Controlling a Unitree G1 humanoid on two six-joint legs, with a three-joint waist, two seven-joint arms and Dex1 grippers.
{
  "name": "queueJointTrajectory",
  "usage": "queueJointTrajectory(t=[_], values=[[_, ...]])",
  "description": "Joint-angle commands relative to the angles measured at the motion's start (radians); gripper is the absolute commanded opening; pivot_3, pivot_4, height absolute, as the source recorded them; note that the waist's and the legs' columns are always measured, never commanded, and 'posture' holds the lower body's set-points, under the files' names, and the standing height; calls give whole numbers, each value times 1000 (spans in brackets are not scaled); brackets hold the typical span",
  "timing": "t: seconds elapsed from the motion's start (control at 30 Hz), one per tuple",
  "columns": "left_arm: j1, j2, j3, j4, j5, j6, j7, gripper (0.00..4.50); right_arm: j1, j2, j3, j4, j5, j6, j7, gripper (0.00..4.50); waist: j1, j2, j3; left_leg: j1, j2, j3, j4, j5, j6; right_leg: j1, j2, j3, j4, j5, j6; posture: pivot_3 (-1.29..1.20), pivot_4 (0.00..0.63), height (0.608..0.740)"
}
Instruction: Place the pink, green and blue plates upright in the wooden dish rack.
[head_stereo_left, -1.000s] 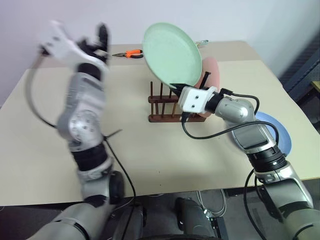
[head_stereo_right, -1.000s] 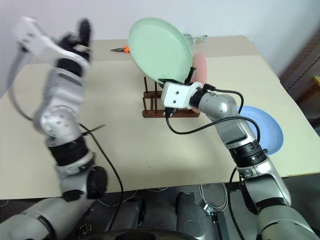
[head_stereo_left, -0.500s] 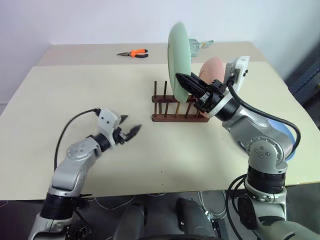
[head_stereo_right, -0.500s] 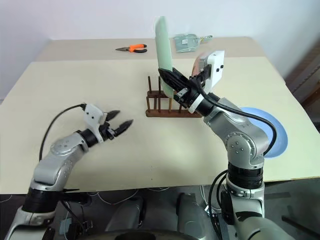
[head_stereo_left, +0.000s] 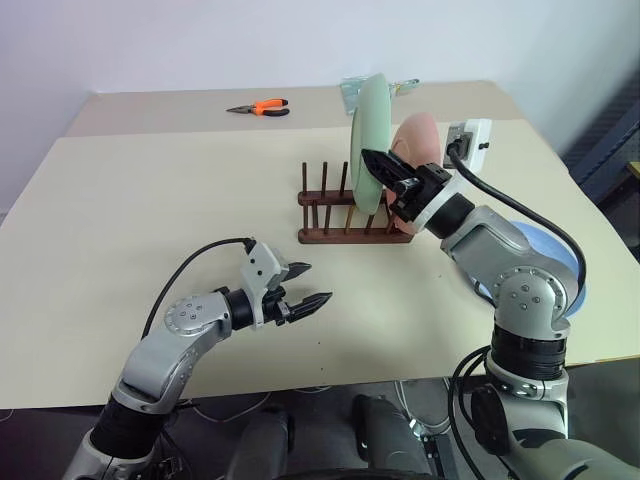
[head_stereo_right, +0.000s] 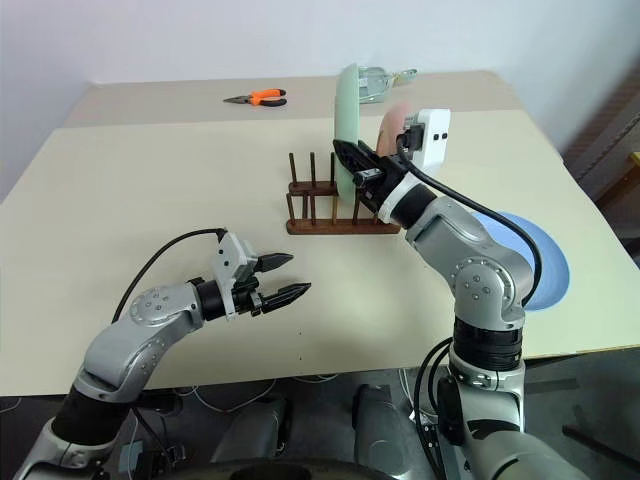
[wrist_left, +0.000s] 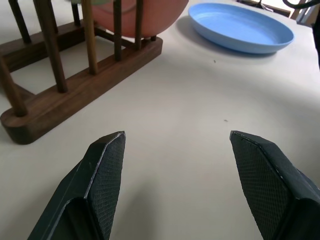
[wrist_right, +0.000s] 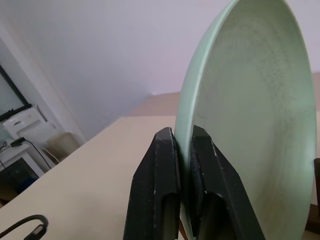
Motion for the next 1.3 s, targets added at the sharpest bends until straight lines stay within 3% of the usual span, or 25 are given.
queueJointTrajectory(t=[0.03, 0.1, 0.27, 0.4, 0.47, 0.63, 0.67, 0.73, 0.8, 0.9, 1.1, 1.2, 1.3], values=[[-5, -10, -8, -39, 9, -5, 5, 3434, -57, -7, -3, 19, -4, -2, -9, 358, 1, 0, 0, 0, 0, 0, 0, 0, 0, 0, 0, 0, 0, 0, 0, 0, 150, 740], [-5, -13, -9, -41, 11, -4, 3, 3444, -80, -12, 6, 39, -15, -5, -6, 1007, 0, 0, 0, 0, 0, 0, 0, 0, 0, 0, 0, 0, 0, 0, 0, 0, 150, 740], [-4, -19, -16, -47, 18, -1, 1, 3444, -117, -84, 77, 40, -178, -105, 40, 3287, 1, 0, 0, 0, 0, 0, 0, 0, 0, 0, 0, 0, 0, 0, 0, 0, 150, 740], [-6, -20, -15, -49, 15, 2, 1, 3444, -121, -166, 122, 22, -275, -187, 127, 3287, 0, 0, 0, 0, 0, 0, 0, 0, 0, 0, 0, 0, -1, 0, 0, 0, 150, 740], [-9, -21, -19, -47, 13, 2, -4, 3444, -115, -258, 124, -6, -355, -284, 207, 3287, 1, 0, 0, 0, 0, 0, 0, 0, 0, 0, 0, 0, -1, 0, 1, 0, 150, 740], [-31, -22, -35, -27, 24, -8, -20, 3444, -39, -492, -69, -58, -233, -254, 431, 3287, 4, 0, 1, -1, -1, 0, 0, 0, 0, 1, -1, 0, -3, -3, 5, 0, 150, 740], [-37, -21, -37, -21, 26, -11, -26, 3444, 27, -565, -125, -58, -209, -203, 488, 3826, 10, 0, 1, -1, -1, 0, 0, 0, 1, 2, -1, 0, -3, -3, 5, 0, 150, 740], [-48, -17, -43, -11, 25, -19, -44, 3444, 207, -696, -198, -59, -246, -176, 588, 4482, 28, -3, 0, -1, -1, -1, 1, -1, 2, 4, -1, -2, -4, -4, 6, 0, 150, 740], [-58, -20, -39, -10, -9, 0, -68, 3444, 370, -757, -223, -75, -306, -197, 629, 4482, 29, -2, 0, -1, -1, 0, 1, -1, 2, 5, -2, -2, -5, -4, 5, 0, 150, 740], [-84, -17, -37, -15, -69, 43, -124, 3444, 584, -759, -207, -109, -399, -238, 619, 4482, 22, 0, 1, 0, -1, 3, 2, -2, 3, 4, -3, 0, -5, -5, 6, 0, 150, 740], [-131, -11, -48, 8, -45, 18, -168, 3444, 706, -665, -68, -68, -581, -217, 437, 4482, 9, 1, 0, 1, 1, 6, 2, -2, 3, 3, -2, 1, -3, -4, 6, 0, 150, 740], [-141, -9, -48, 12, -34, 12, -175, 3444, 686, -622, -45, -23, -618, -166, 368, 3618, 8, 0, 1, 0, 0, 6, 2, -2, 3, 3, -3, 1, -4, -4, 5, 0, 150, 740], [-139, -6, -47, 14, -21, 6, -177, 3444, 669, -610, -24, 9, -648, -163, 350, 2129, 9, 0, 1, 0, -1, 5, 2, -2, 3, 3, -3, 1, -4, -4, 5, 0, 150, 740]])
